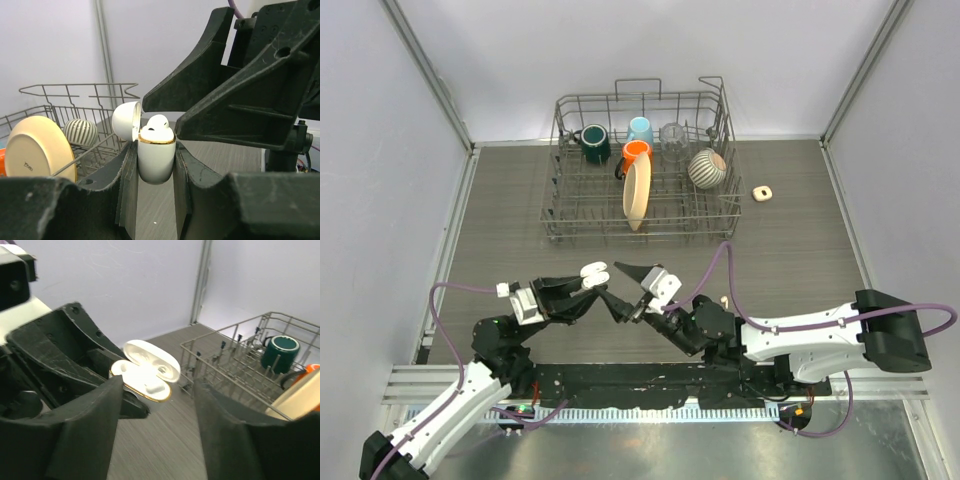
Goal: Insert the wireless bluetooth earbuds into the charging case
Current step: Place the earbud in the charging case.
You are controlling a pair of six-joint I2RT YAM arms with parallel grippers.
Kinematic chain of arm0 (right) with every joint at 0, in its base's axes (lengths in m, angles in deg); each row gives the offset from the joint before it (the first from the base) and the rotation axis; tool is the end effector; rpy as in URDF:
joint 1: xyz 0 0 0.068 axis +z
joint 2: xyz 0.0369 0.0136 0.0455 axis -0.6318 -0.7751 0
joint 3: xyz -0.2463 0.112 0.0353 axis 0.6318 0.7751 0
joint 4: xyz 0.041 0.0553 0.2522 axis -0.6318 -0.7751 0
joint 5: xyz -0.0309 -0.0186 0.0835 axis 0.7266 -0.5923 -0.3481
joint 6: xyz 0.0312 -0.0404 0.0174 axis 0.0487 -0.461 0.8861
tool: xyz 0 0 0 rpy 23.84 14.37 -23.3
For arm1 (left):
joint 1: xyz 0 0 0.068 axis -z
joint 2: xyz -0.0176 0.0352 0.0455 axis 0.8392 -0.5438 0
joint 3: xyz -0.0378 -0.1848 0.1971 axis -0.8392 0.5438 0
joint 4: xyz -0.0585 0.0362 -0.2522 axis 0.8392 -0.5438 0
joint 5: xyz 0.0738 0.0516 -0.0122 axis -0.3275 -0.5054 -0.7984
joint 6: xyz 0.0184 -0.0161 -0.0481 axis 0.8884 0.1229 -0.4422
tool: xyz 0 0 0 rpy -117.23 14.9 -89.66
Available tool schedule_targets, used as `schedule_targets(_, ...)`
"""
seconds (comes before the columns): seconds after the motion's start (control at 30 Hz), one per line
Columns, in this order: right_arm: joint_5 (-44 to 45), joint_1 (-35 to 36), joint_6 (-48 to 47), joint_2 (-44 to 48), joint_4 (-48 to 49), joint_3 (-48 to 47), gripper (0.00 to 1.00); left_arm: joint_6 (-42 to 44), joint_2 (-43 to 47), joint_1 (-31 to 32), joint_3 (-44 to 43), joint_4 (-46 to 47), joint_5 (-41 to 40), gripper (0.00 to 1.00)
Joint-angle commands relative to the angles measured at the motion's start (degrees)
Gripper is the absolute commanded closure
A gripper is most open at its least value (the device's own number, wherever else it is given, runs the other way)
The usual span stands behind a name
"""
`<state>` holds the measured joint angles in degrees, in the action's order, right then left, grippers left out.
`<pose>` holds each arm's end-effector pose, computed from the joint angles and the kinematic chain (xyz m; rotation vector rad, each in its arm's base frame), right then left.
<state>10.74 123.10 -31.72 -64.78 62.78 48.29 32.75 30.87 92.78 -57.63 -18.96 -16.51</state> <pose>0.0466 0.2693 0.3041 -0.6378 1.1461 0.7048 0.0797 -0.0767 0.2414 0.6287 0.9270 -1.0010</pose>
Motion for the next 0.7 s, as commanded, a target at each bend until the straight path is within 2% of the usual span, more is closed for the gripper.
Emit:
schedule_targets(0.0, 4.9, 0.0, 7.0, 3.5, -3.6, -2.9, 0.28, 0.5, 0.8, 0.0, 0.3, 4.7, -1.9, 1.0)
schedule_targets(0.1, 10.4, -0.2, 12.4, 5.6, -6.7, -4.9, 0.19, 1.3, 1.5, 0.0, 0.3, 3.2, -1.9, 1.0)
schedule_targets(0.17, 11.4, -1.4, 15.3, 8.1, -12.8, -7.1, 0.18, 1.7, 2.1, 0.0, 0.3, 2.4, -2.0, 1.0)
schedule_targets(0.27, 8.9, -4.6, 28.3, 11.0, -26.8, -11.6, 0.18, 2.6, 3.2, 0.0, 0.4, 0.9, -2.1, 1.0)
schedule_targets(0.33, -0.2, -10.8, 38.6, 12.3, -37.4, -14.6, 0.18, 3.0, 3.7, 0.0, 0.5, 0.5, -2.4, 1.0)
schedule_targets(0.4, -8.7, -16.3, 43.3, 12.8, -42.4, -15.1, 0.18, 3.3, 4.2, 0.0, 0.5, 0.2, -2.5, 1.0)
schedule_targets(0.67, -29.0, -22.2, 55.4, 12.0, -44.6, -14.4, 0.18, 4.4, 4.3, 0.0, 0.5, 0.4, -2.0, 1.0)
